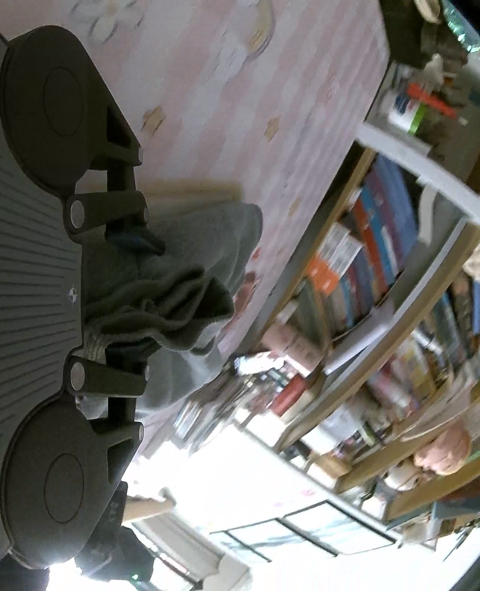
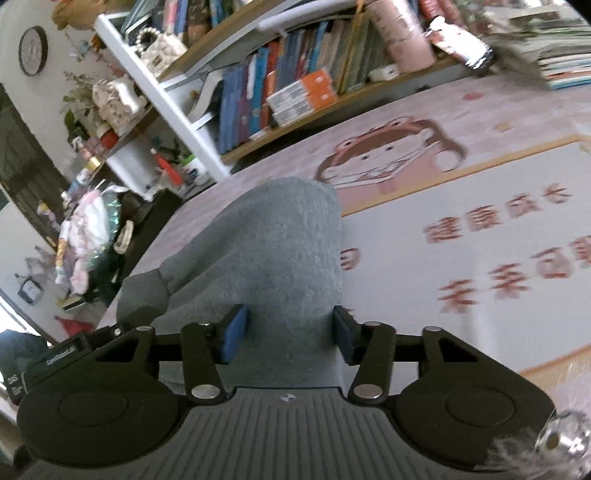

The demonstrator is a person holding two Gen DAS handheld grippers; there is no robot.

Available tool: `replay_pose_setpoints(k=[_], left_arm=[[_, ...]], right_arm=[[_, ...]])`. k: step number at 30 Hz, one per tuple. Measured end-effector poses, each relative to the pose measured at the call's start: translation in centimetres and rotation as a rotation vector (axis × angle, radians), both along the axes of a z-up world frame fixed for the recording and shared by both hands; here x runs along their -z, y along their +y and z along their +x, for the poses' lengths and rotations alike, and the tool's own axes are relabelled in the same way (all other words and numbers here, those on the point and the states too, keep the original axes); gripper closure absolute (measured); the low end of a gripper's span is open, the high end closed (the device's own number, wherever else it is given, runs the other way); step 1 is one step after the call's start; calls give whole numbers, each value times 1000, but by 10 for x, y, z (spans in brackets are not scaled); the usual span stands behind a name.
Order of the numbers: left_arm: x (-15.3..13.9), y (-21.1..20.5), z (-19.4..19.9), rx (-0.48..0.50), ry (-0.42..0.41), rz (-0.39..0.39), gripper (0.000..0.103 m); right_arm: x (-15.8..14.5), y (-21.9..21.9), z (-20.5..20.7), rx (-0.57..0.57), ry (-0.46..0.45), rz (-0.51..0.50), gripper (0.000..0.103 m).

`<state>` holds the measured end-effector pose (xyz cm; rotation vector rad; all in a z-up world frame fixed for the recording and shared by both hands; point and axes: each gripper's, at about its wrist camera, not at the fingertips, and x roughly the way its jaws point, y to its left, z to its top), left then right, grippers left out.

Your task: Fold clothes

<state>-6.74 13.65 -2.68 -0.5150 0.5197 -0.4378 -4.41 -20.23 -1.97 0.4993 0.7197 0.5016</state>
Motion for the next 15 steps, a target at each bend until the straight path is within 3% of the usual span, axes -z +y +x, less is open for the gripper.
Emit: replay_pose_setpoints(k=[2, 6, 9, 12, 15], left_arm=[[-2, -8, -2, 8, -1, 31, 52], [-2, -12, -2, -4, 4, 63, 34], [0, -14, 0, -19, 11, 76, 29], [5, -11, 4, -46, 15, 45, 28], [10, -12, 10, -54, 21, 13, 33]], right_arm=[[-2, -11, -5, 19, -10, -14, 47], [-1, -19, -7, 34, -14, -19, 38], [2, -15, -3, 30, -6, -6, 36], [6, -12, 2, 26, 2, 7, 37], [5, -7, 2, 21, -10, -5, 49]])
